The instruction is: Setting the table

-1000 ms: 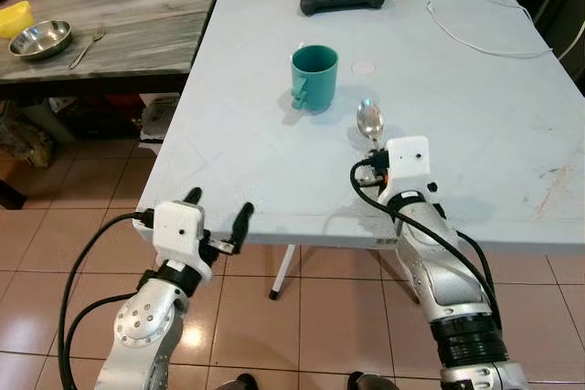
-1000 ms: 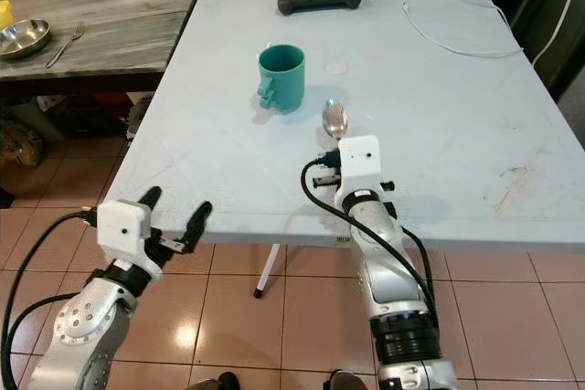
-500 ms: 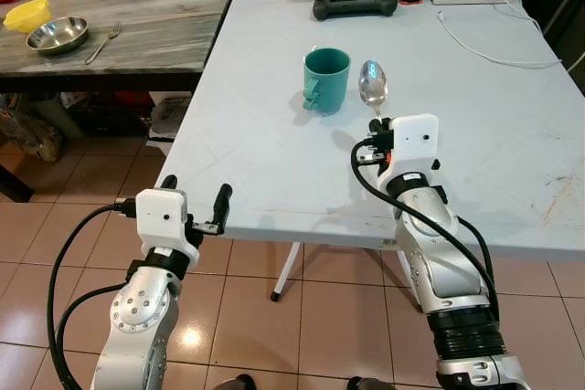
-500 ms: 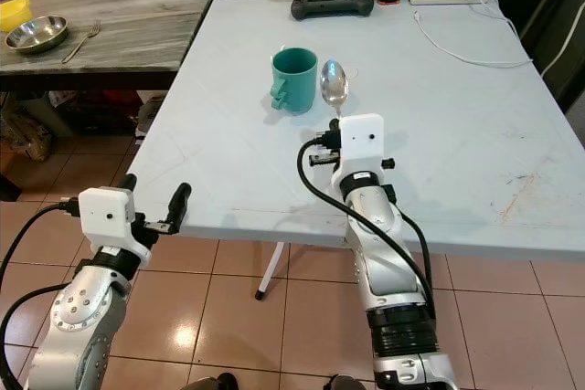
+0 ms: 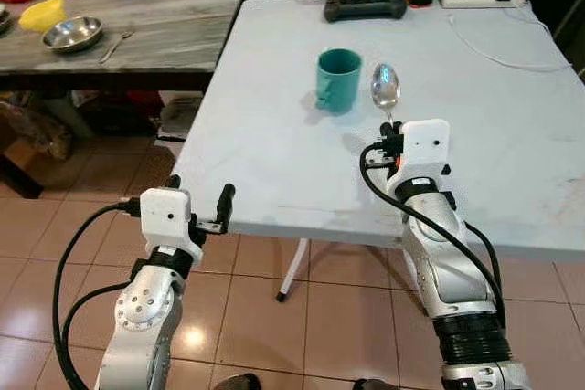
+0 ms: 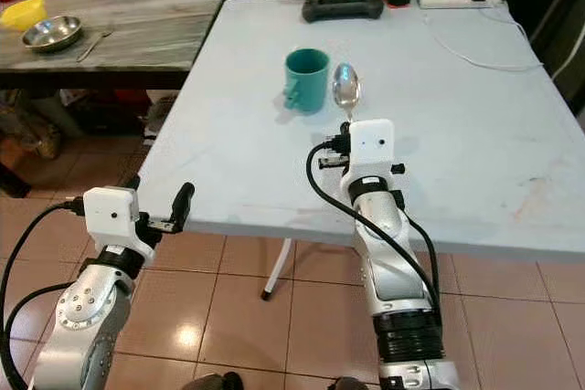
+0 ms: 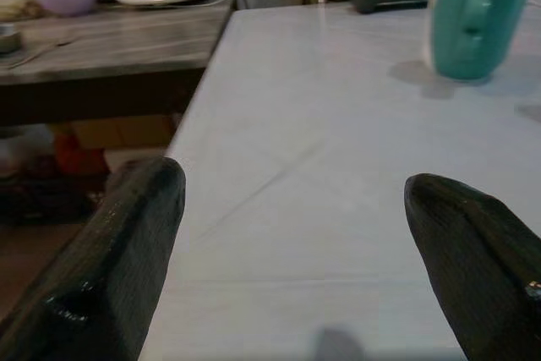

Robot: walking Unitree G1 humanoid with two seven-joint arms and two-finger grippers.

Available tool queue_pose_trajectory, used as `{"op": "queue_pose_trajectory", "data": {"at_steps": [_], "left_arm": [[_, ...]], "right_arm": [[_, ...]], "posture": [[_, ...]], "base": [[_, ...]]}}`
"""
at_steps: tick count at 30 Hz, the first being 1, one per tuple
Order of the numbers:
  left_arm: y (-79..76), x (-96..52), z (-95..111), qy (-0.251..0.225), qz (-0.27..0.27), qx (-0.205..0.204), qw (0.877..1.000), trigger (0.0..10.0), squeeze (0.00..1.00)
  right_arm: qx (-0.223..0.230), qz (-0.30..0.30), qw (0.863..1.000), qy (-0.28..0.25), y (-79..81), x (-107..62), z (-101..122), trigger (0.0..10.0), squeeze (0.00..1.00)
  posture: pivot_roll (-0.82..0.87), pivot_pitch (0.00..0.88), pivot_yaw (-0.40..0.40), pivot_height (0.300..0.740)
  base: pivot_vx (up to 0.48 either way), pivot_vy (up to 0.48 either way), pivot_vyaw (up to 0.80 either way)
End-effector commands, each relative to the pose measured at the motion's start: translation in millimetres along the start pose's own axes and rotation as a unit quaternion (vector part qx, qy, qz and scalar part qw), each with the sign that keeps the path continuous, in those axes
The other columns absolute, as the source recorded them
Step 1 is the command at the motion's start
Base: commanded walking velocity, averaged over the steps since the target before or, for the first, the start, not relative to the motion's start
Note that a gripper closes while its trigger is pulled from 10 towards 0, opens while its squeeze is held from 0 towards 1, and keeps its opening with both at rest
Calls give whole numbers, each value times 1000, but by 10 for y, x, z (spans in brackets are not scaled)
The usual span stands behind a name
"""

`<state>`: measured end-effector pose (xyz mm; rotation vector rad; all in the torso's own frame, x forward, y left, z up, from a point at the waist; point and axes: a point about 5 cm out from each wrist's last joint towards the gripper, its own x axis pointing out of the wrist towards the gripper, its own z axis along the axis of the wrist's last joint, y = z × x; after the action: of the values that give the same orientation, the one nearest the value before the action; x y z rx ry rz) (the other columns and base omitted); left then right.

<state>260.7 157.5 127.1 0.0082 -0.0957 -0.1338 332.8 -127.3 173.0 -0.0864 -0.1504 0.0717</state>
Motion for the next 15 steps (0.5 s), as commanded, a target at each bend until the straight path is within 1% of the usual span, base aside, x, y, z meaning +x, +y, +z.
{"op": "queue_pose_trajectory", "data": {"at_steps": [1,7,15], "left_arm": [[68,-13,-16,6,12,7,1000,10000,0],[84,4,-2,4,12,11,1000,10000,0],[85,17,-5,5,9,15,1000,10000,0]], "right_arm": [[5,7,1000,-16,52,-13,57,10000,0],[4,7,1000,-18,65,-10,57,10000,0],[2,-1,1000,-21,45,1,65,10000,0]], "posture": [[-85,124,95,740],[-83,125,98,740],[-85,123,104,740]], "base": [[0,334,0],[0,354,0],[0,474,0]]}}
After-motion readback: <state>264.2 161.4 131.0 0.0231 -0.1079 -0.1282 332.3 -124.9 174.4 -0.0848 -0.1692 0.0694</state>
